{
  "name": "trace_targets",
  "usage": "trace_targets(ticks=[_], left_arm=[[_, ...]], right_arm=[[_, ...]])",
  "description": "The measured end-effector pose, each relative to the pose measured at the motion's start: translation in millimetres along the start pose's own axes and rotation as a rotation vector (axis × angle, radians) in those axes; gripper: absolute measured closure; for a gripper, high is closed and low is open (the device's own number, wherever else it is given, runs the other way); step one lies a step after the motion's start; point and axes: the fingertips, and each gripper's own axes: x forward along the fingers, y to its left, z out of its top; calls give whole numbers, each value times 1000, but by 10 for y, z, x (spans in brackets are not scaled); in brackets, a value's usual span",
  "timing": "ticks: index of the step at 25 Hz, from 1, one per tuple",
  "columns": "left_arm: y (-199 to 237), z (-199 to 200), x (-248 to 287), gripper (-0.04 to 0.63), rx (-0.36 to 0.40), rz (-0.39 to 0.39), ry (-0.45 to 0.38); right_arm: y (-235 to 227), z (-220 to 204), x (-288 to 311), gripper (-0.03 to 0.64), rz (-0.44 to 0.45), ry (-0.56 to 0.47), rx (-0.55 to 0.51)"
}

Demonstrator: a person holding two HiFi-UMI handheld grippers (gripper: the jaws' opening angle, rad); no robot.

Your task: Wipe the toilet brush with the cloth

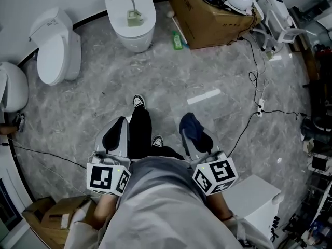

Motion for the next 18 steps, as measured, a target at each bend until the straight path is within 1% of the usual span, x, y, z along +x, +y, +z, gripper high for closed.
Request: trace_targets(ticks=[1, 2, 5, 10, 15, 18], left_arm=[[54, 70, 78, 595, 21, 9, -7], [111, 125, 165, 595, 26, 8, -10], [290, 252, 417, 595, -7, -13, 0], [605, 602, 822, 595, 1, -40, 8], [979, 956, 1286, 595, -27, -79, -15], [1177, 1108, 1567, 595, -21, -96, -20]], right_arm=[[-21, 60, 100, 508, 1, 2, 0], [-39, 116, 211, 508, 3, 8, -1], [-59, 308, 531, 508, 16, 24, -4], [-89, 760, 1041, 506, 10, 8, -3], [-84, 1133, 1589, 506, 11, 22, 4], [-70, 1320, 1891, 505, 12, 26, -6]])
